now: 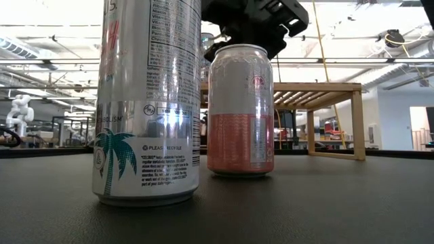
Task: Place canned beverage on shelf
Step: Put the silver soda can on the shelf aligned with the other silver soda can
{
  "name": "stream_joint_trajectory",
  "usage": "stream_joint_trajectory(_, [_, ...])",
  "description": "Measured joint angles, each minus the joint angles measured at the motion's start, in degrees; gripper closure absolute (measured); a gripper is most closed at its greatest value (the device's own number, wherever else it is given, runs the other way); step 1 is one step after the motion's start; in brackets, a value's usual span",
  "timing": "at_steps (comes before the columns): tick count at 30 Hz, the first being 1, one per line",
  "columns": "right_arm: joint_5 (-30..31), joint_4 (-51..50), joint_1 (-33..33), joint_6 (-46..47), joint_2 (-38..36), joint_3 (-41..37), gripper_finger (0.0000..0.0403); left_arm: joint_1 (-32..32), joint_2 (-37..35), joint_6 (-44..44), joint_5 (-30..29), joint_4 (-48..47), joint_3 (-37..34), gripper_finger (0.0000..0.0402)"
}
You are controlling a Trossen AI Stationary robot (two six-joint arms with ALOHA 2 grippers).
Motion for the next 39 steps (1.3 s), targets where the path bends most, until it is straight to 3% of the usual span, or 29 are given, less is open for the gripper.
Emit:
stream_joint_trajectory(8, [3.32, -0.81, -1.60, 14.87, -5.00, -0.11, 0.0180, 1.30, 0.00, 3.59, -0.30, -0.63, 0.00, 0.0084])
stream_joint_trajectory(19, [8.77, -0.31, -5.94, 35.59, -18.80, -0.09, 0.0173, 2.02, 0.52, 12.19, -0.26, 0.90, 0.07, 0.0084])
stream_joint_trajectory(22, [11.91, -1.20, -7.19, 36.59, -22.42, -0.09, 0.0172, 2.29, 1.00, 12.14, -0.24, 0.66, 0.08, 0.0084])
stream_joint_trajectory(31, [10.46, -3.55, -15.56, 32.93, -27.60, 0.59, 0.0174, 2.29, 3.51, 12.02, 1.56, 2.75, 0.07, 0.0084])
stream_joint_trajectory(39, [13.25, -16.97, -21.43, 24.06, -20.89, 16.24, 0.0174, 2.28, 5.72, 12.01, 2.12, 3.03, 0.07, 0.0084])
